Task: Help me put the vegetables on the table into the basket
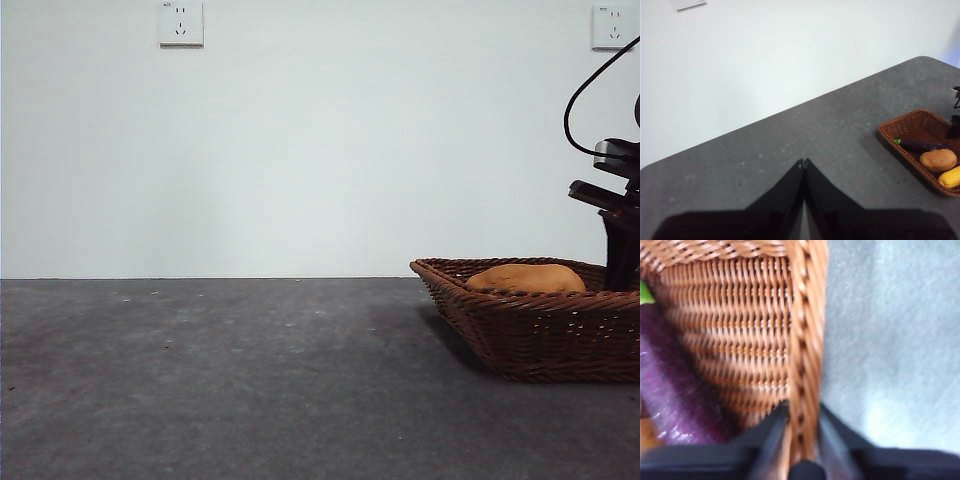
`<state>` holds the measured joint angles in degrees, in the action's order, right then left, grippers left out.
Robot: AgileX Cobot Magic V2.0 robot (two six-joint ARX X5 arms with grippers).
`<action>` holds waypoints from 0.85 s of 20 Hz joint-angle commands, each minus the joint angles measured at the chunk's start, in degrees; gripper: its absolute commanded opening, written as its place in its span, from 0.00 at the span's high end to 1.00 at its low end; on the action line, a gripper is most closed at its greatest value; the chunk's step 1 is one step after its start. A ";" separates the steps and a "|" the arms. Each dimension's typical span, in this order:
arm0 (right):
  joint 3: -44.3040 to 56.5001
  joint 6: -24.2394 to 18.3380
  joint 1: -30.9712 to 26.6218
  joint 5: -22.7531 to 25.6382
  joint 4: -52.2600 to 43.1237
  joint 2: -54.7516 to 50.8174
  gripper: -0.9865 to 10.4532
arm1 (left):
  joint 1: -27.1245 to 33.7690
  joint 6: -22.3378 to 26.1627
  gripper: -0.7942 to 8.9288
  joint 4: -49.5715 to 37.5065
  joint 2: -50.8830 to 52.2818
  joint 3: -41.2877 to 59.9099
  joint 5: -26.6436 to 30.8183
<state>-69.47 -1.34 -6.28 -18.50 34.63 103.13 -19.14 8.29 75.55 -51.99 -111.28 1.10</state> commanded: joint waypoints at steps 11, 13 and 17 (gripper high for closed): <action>-10.73 2.05 1.68 -6.27 21.84 -17.38 0.61 | 0.09 -0.59 0.92 -0.11 -1.42 0.22 -0.04; -10.73 0.70 2.80 -6.95 27.41 -23.10 0.65 | 0.09 -0.55 0.92 -0.11 -2.05 0.22 -0.04; -10.73 -0.77 5.86 -7.02 34.51 -32.44 0.75 | 0.09 -0.55 0.92 -0.13 -2.91 0.22 -0.04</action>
<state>-80.29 -1.15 -0.54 -25.39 69.14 70.59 -19.14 8.29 75.57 -55.02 -111.28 1.10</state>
